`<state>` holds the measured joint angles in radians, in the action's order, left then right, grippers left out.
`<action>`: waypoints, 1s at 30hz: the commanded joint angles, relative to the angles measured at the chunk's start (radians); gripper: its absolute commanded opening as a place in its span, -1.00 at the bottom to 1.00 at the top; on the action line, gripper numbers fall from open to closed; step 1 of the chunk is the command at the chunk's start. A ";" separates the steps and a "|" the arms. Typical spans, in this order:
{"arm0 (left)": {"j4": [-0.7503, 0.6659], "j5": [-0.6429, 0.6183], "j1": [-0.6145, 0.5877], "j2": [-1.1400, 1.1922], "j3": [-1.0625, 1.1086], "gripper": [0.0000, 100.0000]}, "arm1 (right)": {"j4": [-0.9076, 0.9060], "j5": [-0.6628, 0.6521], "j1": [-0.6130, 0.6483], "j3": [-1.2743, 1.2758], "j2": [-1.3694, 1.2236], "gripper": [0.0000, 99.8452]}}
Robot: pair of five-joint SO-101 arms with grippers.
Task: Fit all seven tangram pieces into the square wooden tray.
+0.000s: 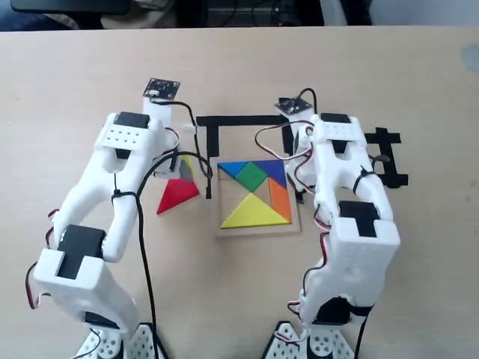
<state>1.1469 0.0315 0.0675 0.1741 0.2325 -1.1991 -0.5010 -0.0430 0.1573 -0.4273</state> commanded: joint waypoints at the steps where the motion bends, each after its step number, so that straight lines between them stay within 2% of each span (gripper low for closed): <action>1: -0.031 0.005 0.010 -0.040 0.024 -0.39 | -0.014 -0.012 0.015 0.007 -0.001 -0.98; 10: -0.126 0.005 0.008 0.012 0.070 -0.39 | -0.014 -0.012 0.015 0.007 -0.001 -0.98; 13: -0.110 0.000 0.010 0.103 0.015 -0.39 | -0.014 -0.012 0.017 0.007 -0.001 -0.98; 18: -0.008 -0.003 0.033 0.203 -0.120 -0.39 | -0.014 -0.012 0.020 0.007 -0.001 -0.98; 24: -0.006 -0.049 0.119 0.213 -0.127 -0.39 | -0.014 -0.012 0.020 0.007 -0.002 -0.98; 30: 0.028 -0.054 0.134 0.213 -0.133 -0.39 | -0.014 -0.012 0.020 0.007 -0.002 -0.98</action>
<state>1.1485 -0.0100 0.1811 0.3982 0.1312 -1.1991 -0.5010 -0.0430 0.1573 -0.4273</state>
